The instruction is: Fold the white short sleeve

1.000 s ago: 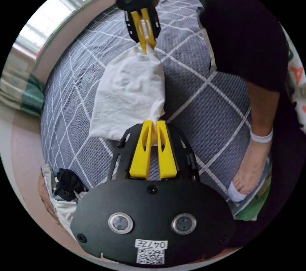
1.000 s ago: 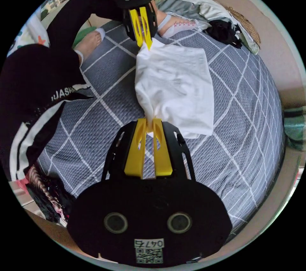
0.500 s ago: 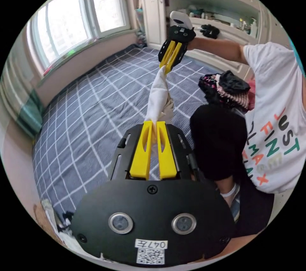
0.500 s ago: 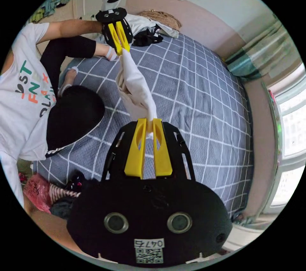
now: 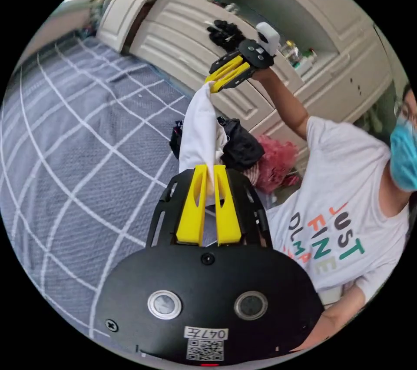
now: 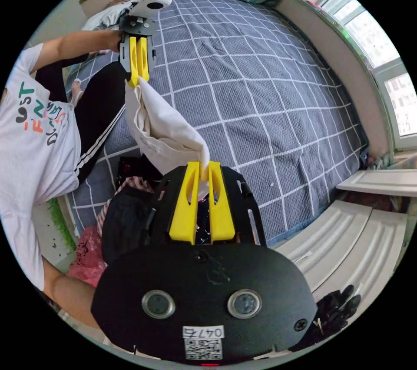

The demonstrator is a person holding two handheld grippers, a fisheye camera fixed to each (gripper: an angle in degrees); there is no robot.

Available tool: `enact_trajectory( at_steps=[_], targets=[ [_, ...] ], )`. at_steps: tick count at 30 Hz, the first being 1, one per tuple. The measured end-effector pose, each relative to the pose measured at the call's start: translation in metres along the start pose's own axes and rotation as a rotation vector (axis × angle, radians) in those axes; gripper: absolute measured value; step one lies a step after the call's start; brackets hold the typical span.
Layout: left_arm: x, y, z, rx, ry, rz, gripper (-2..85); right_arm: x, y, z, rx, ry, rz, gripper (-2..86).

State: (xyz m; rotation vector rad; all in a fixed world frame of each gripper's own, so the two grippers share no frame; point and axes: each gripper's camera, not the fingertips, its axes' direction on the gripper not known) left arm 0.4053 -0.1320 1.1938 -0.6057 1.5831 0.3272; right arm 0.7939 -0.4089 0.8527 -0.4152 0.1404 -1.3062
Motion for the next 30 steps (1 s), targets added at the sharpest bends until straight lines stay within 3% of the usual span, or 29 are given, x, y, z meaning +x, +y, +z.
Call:
enact_trajectory(
  at_steps=[3, 6, 9, 13, 16, 18, 22, 24, 26, 30],
  targets=[
    [-0.063, -0.019, 0.023, 0.031, 0.056, -0.214, 2.4, 0.052, 0.015, 0.054, -0.035, -0.085, 0.07, 0.9],
    [-0.109, -0.031, 0.03, 0.097, -0.097, -0.395, 5.5, 0.111, 0.019, 0.118, -0.032, -0.199, 0.187, 0.9],
    [-0.122, -0.042, 0.023, 0.177, -0.167, -0.457, 14.4, 0.154, 0.029, 0.168, 0.053, -0.279, 0.331, 1.2],
    [-0.087, -0.062, 0.003, 0.22, -0.381, -0.388, 14.2, 0.173, 0.052, 0.174, 0.251, -0.109, 0.488, 1.2],
    [-0.038, -0.09, 0.036, -0.007, -0.538, -0.24, 11.4, 0.167, 0.07, 0.141, 0.343, -0.009, 0.452, 0.6],
    [0.002, -0.102, 0.091, -0.146, -0.679, -0.156, 10.8, 0.149, 0.069, 0.134, 0.291, -0.033, 0.333, 0.3],
    [0.044, -0.1, 0.171, -0.147, -0.852, -0.067, 9.9, 0.093, 0.058, 0.153, 0.149, 0.001, 0.112, -0.2],
    [0.04, -0.1, 0.219, -0.245, -0.902, -0.074, 9.3, 0.089, 0.054, 0.171, 0.122, 0.066, 0.12, -0.4],
    [0.029, -0.1, 0.243, -0.288, -0.874, -0.131, 8.8, 0.105, 0.048, 0.215, -0.029, 0.025, 0.187, -0.4],
    [0.067, -0.103, 0.235, -0.14, -0.883, -0.16, 7.4, 0.112, 0.057, 0.208, 0.033, -0.022, 0.276, -0.4]
  ],
)
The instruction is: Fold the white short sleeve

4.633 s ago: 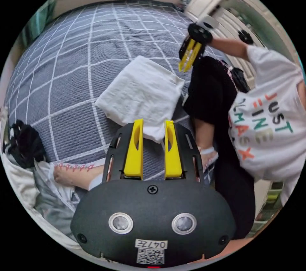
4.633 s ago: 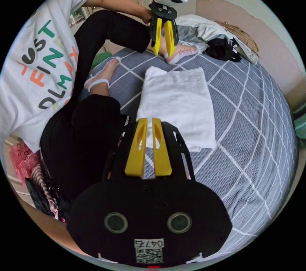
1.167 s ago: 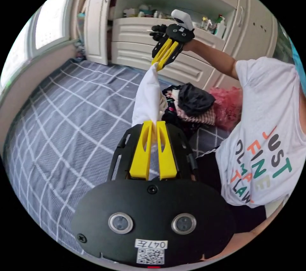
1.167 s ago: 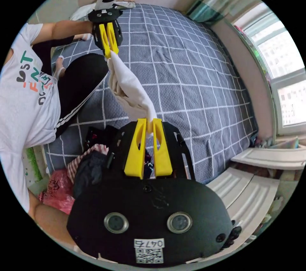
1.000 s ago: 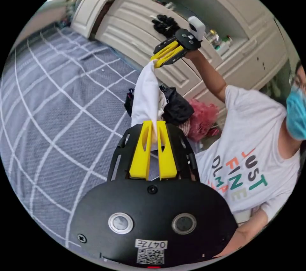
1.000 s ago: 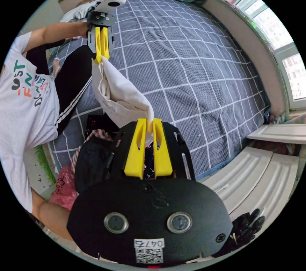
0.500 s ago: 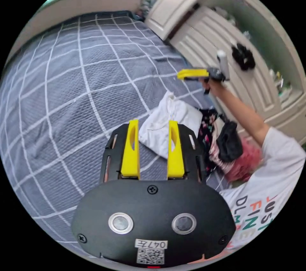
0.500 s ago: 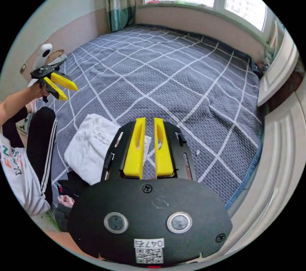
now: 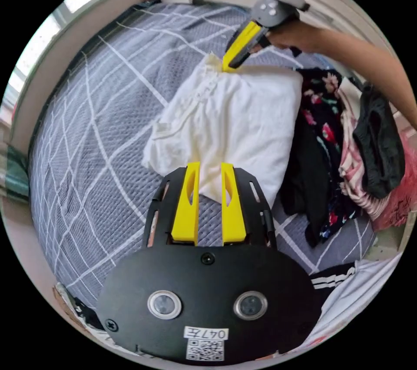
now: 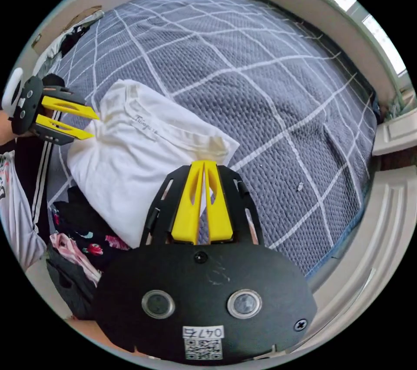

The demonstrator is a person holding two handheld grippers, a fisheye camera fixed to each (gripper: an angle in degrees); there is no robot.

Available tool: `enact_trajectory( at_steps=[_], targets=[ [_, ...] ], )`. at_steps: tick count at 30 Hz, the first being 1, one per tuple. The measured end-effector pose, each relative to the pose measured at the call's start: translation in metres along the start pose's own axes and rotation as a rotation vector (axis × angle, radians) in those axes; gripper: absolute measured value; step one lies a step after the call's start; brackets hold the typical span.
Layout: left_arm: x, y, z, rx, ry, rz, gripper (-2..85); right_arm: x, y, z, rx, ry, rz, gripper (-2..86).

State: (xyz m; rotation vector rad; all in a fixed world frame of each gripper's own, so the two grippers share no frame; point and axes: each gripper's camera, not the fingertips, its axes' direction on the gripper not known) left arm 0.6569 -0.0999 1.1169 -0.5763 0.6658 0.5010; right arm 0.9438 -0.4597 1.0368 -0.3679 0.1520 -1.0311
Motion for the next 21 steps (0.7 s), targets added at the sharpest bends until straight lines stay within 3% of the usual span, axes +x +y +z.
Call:
enact_trajectory(
  at_steps=[2, 4, 9, 12, 16, 21],
  targets=[
    [0.015, 0.009, -0.025, 0.044, 0.0, -0.01, 6.8, -0.012, 0.018, -0.049, 0.124, 0.027, 0.019, -0.5],
    [0.039, 0.016, -0.038, 0.04, 0.008, 0.02, 6.4, -0.028, 0.032, -0.076, 0.127, 0.012, 0.021, -0.5],
    [0.118, 0.021, 0.0, -0.104, -0.038, 0.115, 4.6, -0.072, 0.058, -0.067, -0.072, 0.041, 0.009, -0.5],
    [0.125, 0.029, -0.026, -0.033, 0.03, 0.064, 1.1, -0.073, 0.062, -0.053, -0.094, -0.037, 0.081, -0.4],
    [0.11, 0.067, -0.116, 0.237, 0.06, -0.083, -0.4, -0.105, 0.026, -0.172, 0.272, 0.044, -0.016, -0.5],
    [0.073, 0.138, -0.215, 0.385, -0.12, -0.393, -0.7, -0.173, -0.068, -0.269, 0.468, 0.063, -0.263, -0.8]
  ],
)
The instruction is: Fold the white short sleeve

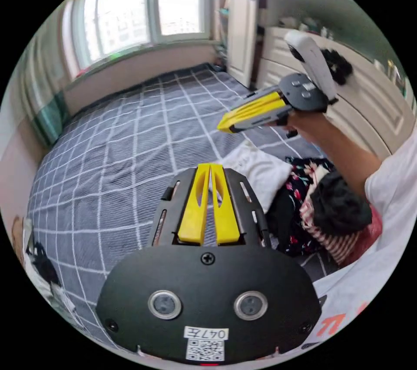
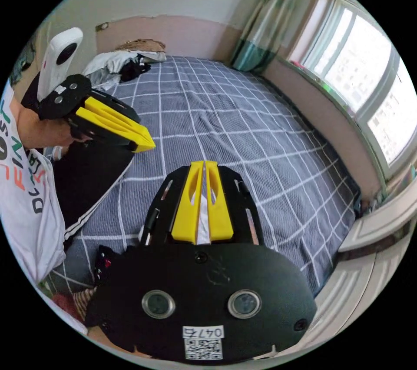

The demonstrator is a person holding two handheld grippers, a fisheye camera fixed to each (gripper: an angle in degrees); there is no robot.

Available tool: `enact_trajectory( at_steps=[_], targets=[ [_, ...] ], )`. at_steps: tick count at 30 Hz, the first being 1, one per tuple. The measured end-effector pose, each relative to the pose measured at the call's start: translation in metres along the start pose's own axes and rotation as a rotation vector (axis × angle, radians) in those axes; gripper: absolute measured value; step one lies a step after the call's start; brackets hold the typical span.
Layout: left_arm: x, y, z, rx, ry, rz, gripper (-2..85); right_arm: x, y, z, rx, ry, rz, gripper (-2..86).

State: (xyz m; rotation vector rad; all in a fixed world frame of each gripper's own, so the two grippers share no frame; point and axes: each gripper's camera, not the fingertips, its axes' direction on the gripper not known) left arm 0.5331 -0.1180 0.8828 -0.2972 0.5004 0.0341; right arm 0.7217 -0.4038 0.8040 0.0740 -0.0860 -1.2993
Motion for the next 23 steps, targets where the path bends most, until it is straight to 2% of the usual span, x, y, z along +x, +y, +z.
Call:
enact_trajectory(
  at_steps=[6, 11, 15, 23],
  targets=[
    [-0.063, 0.064, -0.12, 0.067, -0.196, -0.296, -0.8, -0.078, -0.141, -0.019, 0.2, -0.148, -0.169, -1.2],
    [-0.069, 0.131, -0.229, 0.145, -0.343, -0.422, -0.8, -0.15, -0.247, -0.067, 0.312, -0.243, -0.329, -1.2],
    [-0.055, 0.194, -0.317, 0.188, -0.459, -0.494, -0.8, -0.199, -0.308, -0.118, 0.37, -0.24, -0.397, -1.1],
    [-0.014, 0.294, -0.483, 0.376, -0.488, -0.583, -0.8, -0.314, -0.422, -0.247, 0.483, -0.088, -0.492, -0.7]
  ],
)
